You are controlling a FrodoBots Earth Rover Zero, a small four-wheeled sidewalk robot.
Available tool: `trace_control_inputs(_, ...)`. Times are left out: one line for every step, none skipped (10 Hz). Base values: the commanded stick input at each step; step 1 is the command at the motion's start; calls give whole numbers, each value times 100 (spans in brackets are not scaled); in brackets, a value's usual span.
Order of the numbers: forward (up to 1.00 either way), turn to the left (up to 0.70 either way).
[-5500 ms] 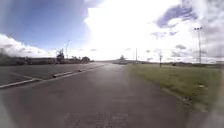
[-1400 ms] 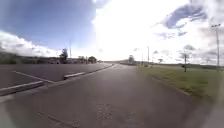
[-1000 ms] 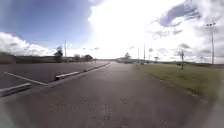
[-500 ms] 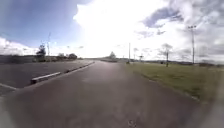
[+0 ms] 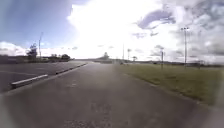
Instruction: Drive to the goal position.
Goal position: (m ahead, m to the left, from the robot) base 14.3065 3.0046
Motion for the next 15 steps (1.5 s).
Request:
trace_control_inputs(100,0)
trace_control_inputs(100,0)
trace_control_inputs(100,0)
trace_control_inputs(100,0)
trace_control_inputs(100,0)
trace_control_inputs(100,0)
trace_control_inputs(95,0)
trace_control_inputs(77,0)
trace_control_inputs(58,0)
trace_control_inputs(40,0)
trace_control_inputs(21,0)
trace_control_inputs(3,0)
trace_control_inputs(0,0)
trace_control_inputs(0,0)
trace_control_inputs(0,0)
